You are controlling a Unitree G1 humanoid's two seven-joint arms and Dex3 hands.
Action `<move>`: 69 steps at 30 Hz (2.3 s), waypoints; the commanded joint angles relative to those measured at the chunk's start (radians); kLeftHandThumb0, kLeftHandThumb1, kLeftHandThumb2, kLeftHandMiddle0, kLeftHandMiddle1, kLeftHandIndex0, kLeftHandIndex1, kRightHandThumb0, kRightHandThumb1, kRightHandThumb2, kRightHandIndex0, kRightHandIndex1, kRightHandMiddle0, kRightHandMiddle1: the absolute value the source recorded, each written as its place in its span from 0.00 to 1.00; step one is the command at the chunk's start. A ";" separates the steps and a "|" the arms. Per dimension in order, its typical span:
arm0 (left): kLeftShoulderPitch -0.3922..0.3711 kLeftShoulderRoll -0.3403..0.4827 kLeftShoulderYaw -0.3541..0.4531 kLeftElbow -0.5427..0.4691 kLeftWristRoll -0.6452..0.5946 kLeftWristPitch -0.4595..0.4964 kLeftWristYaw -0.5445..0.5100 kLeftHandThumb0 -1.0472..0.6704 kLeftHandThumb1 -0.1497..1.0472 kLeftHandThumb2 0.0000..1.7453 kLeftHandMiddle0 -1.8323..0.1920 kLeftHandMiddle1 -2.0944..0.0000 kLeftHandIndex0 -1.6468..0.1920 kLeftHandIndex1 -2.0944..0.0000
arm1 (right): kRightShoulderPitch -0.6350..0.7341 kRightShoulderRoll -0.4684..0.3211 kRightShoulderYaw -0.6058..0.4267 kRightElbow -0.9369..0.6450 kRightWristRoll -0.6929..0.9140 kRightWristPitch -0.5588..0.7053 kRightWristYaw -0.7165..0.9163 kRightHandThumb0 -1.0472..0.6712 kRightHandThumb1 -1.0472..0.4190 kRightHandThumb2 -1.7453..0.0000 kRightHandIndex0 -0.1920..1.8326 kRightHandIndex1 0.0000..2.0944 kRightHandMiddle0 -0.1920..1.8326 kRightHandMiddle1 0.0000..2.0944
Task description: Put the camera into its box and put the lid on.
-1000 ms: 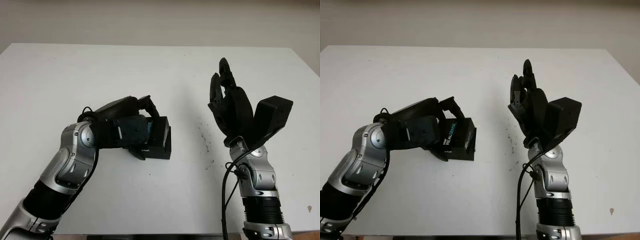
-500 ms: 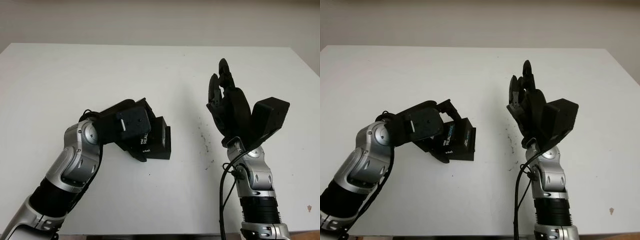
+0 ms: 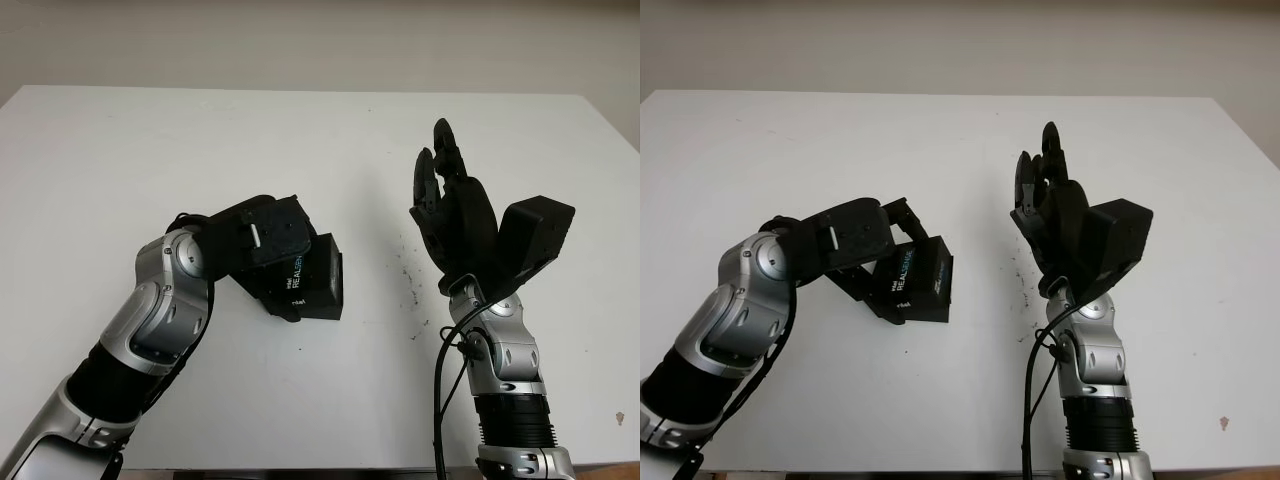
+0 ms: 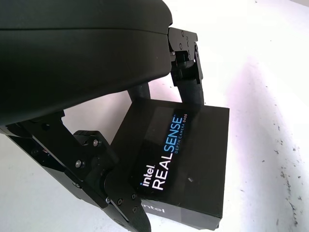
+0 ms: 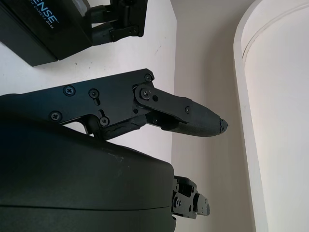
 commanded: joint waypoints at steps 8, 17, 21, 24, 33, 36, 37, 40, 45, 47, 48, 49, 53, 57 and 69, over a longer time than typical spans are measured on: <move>-0.031 -0.006 -0.039 0.011 -0.003 -0.067 0.001 0.52 0.90 0.03 0.66 0.13 0.72 0.19 | -0.002 0.008 0.000 0.016 0.003 -0.033 0.003 0.28 0.00 0.64 0.03 0.03 0.04 0.03; -0.037 0.001 -0.059 0.018 0.014 -0.079 -0.012 0.52 0.89 0.03 0.66 0.13 0.70 0.19 | 0.002 0.013 0.003 0.016 0.001 -0.036 0.000 0.27 0.00 0.65 0.03 0.03 0.03 0.03; -0.048 -0.004 -0.081 0.019 0.034 -0.043 -0.031 0.51 0.89 0.03 0.66 0.14 0.70 0.18 | 0.005 0.013 0.005 0.016 -0.004 -0.038 -0.003 0.27 0.00 0.66 0.03 0.03 0.04 0.04; -0.056 -0.002 -0.099 0.017 0.049 -0.022 -0.045 0.51 0.89 0.03 0.66 0.16 0.70 0.19 | 0.007 0.015 0.006 0.014 -0.005 -0.037 -0.005 0.27 0.00 0.66 0.03 0.03 0.04 0.04; -0.074 -0.006 -0.136 0.020 0.063 0.026 -0.091 0.49 0.90 0.03 0.67 0.21 0.68 0.25 | 0.008 0.021 0.009 0.012 -0.007 -0.037 -0.013 0.26 0.00 0.67 0.03 0.03 0.04 0.04; -0.079 -0.017 -0.135 0.021 0.053 0.049 -0.099 0.50 0.90 0.03 0.64 0.24 0.67 0.26 | 0.007 0.026 0.009 0.012 -0.003 -0.034 -0.018 0.27 0.00 0.67 0.03 0.03 0.03 0.03; -0.079 -0.022 -0.133 0.021 0.048 0.056 -0.098 0.51 0.89 0.03 0.63 0.25 0.66 0.27 | 0.008 0.028 0.009 0.012 -0.002 -0.035 -0.019 0.27 0.00 0.67 0.03 0.03 0.03 0.03; -0.093 -0.033 -0.135 0.021 0.042 0.085 -0.101 0.51 0.89 0.03 0.61 0.25 0.65 0.26 | 0.009 0.030 0.012 0.014 -0.008 -0.044 -0.021 0.27 0.00 0.67 0.03 0.03 0.04 0.04; -0.114 -0.034 -0.136 0.013 0.025 0.104 -0.109 0.51 0.90 0.03 0.65 0.25 0.67 0.25 | 0.010 0.030 0.015 0.016 -0.011 -0.050 -0.020 0.28 0.00 0.67 0.03 0.03 0.03 0.03; -0.126 -0.027 -0.134 0.010 0.016 0.098 -0.117 0.51 0.90 0.03 0.66 0.24 0.68 0.25 | 0.009 0.031 0.015 0.019 -0.013 -0.052 -0.021 0.27 0.00 0.67 0.03 0.03 0.03 0.03; -0.134 -0.023 -0.133 0.007 0.013 0.100 -0.123 0.51 0.90 0.03 0.66 0.23 0.68 0.24 | 0.008 0.031 0.016 0.020 -0.015 -0.054 -0.021 0.27 0.00 0.67 0.03 0.03 0.03 0.03; -0.139 -0.020 -0.133 0.006 0.010 0.103 -0.127 0.50 0.90 0.03 0.66 0.23 0.69 0.24 | 0.007 0.032 0.016 0.022 -0.016 -0.055 -0.022 0.27 0.00 0.67 0.03 0.03 0.03 0.03; -0.159 -0.012 -0.137 0.003 0.009 0.113 -0.138 0.51 0.90 0.03 0.68 0.24 0.70 0.24 | 0.002 0.035 0.015 0.031 -0.014 -0.058 -0.023 0.26 0.00 0.68 0.03 0.03 0.04 0.03; -0.173 -0.004 -0.142 0.005 0.005 0.113 -0.147 0.50 0.90 0.03 0.68 0.23 0.70 0.24 | -0.002 0.038 0.015 0.040 -0.016 -0.064 -0.027 0.26 0.00 0.68 0.04 0.03 0.04 0.04; -0.168 0.011 -0.154 0.009 0.008 0.076 -0.136 0.51 0.90 0.03 0.67 0.22 0.70 0.22 | 0.001 0.043 0.020 0.045 -0.016 -0.072 -0.030 0.26 0.00 0.68 0.04 0.03 0.04 0.04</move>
